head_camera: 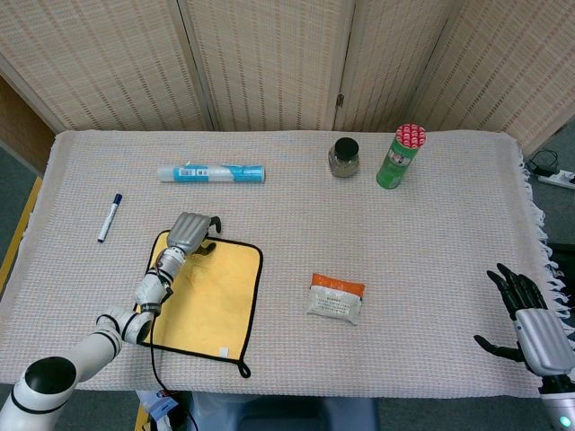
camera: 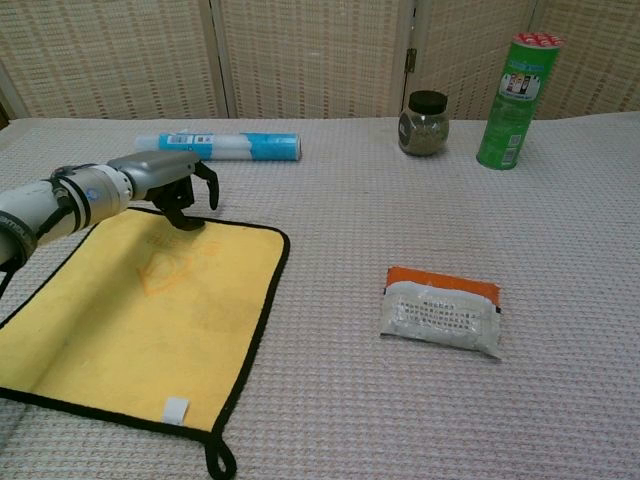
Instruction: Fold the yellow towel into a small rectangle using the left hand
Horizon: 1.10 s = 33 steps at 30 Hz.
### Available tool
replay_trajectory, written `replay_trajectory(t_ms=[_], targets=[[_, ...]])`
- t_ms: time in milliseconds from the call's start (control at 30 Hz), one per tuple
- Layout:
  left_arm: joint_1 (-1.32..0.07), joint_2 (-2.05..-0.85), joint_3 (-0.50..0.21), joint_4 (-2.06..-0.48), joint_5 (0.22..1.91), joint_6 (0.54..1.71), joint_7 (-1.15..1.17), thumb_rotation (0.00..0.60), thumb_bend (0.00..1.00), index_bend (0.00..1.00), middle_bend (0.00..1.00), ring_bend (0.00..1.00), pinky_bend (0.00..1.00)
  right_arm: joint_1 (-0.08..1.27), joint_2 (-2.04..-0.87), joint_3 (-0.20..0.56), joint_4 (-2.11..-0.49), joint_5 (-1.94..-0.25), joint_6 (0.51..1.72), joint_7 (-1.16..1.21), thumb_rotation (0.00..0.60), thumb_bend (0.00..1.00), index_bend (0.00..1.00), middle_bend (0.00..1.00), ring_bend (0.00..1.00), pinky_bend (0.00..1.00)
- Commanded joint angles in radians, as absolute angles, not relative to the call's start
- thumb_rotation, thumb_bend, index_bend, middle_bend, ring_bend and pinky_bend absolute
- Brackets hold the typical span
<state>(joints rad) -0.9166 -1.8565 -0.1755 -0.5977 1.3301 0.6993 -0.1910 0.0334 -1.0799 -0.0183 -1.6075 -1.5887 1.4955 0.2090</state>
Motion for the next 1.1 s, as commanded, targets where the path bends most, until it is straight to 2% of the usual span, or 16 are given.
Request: replay_trajectory(t_ms=[33, 167, 667, 967, 1100], targets=[[-0.923, -1.872, -0.163, -0.562, 1.342, 0.688, -0.207, 0.6, 0.41, 0.48, 1.0, 1.0, 1.0, 0.034, -1.08, -0.017, -1.606, -1.586, 1.493, 0.21, 0.6, 0.21, 0.0, 0.0, 0.0, 0.0], [-0.925, -1.877, -0.155, -0.538, 1.351, 0.68, -0.224, 0.6, 0.46, 0.49, 1.0, 1.0, 1.0, 0.036, -1.081, -0.016, -1.606, -1.583, 1.486, 0.212, 0.6, 0.21, 0.0, 0.0, 0.0, 0.0], [-0.922, -1.877, -0.134, -0.528, 1.369, 0.663, -0.252, 0.6, 0.47, 0.5, 1.0, 1.0, 1.0, 0.035, -1.082, -0.016, -1.609, -1.585, 1.487, 0.207, 0.6, 0.2, 0.0, 0.0, 0.0, 0.0], [-0.915, -1.893, -0.132, -0.505, 1.382, 0.705, -0.278, 0.6, 0.47, 0.63, 1.0, 1.0, 1.0, 0.036, -1.08, -0.017, -1.608, -1.584, 1.48, 0.21, 0.6, 0.21, 0.0, 0.0, 0.0, 0.0], [-0.909, -1.895, -0.129, -0.5, 1.39, 0.728, -0.289, 0.6, 0.47, 0.65, 1.0, 1.0, 1.0, 0.036, -1.079, -0.018, -1.61, -1.587, 1.481, 0.21, 0.6, 0.21, 0.0, 0.0, 0.0, 0.0]])
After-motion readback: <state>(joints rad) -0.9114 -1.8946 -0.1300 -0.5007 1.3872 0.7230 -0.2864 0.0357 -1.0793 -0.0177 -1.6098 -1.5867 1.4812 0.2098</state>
